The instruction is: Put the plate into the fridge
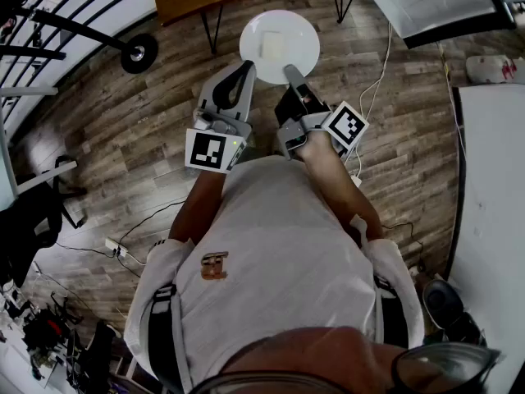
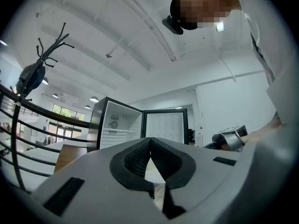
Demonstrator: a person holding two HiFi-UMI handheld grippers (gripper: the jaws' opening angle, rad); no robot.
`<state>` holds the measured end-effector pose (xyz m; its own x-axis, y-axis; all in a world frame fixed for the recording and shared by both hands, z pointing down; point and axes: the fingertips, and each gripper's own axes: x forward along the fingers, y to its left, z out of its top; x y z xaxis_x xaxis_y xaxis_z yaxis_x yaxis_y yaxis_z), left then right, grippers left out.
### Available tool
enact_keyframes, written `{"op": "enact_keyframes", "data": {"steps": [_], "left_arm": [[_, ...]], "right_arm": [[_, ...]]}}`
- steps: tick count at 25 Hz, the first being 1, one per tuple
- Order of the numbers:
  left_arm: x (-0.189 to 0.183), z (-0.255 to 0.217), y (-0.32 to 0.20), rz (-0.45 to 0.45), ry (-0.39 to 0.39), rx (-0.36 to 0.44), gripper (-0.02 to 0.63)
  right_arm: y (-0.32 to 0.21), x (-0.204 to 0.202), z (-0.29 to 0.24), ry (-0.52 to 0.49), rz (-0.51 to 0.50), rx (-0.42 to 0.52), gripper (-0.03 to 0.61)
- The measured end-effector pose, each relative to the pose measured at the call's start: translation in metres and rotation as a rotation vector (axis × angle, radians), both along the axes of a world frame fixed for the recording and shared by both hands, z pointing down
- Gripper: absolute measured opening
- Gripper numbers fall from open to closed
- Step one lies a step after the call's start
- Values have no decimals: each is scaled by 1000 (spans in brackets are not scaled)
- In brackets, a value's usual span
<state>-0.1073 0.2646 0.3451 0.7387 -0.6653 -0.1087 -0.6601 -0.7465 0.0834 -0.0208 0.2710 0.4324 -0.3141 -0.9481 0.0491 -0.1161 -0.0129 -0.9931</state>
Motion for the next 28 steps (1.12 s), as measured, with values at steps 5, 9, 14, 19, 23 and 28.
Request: {"op": "enact_keyframes", "data": {"steps": [5, 9, 14, 19, 23, 28], "left_arm": [[-8, 1, -6, -1, -17, 2, 19], [-9, 0, -8, 6, -10, 3, 18], [-8, 0, -9, 28, 1, 4, 19], [-33, 1, -34, 49, 11, 9, 20], [-45, -1, -42, 59, 17, 16, 18], [-61, 4, -56, 64, 25, 11, 20]], "right_arm": [[-5, -8, 1, 7, -2, -3, 46], [-6, -9, 2, 12, 3, -8, 46], [-8, -7, 1, 27, 16, -3, 46], [-32, -32, 3, 27, 31, -18, 46], [-42, -37, -2, 22, 54, -12, 46], [-57, -47, -3, 25, 70, -6, 46]]}}
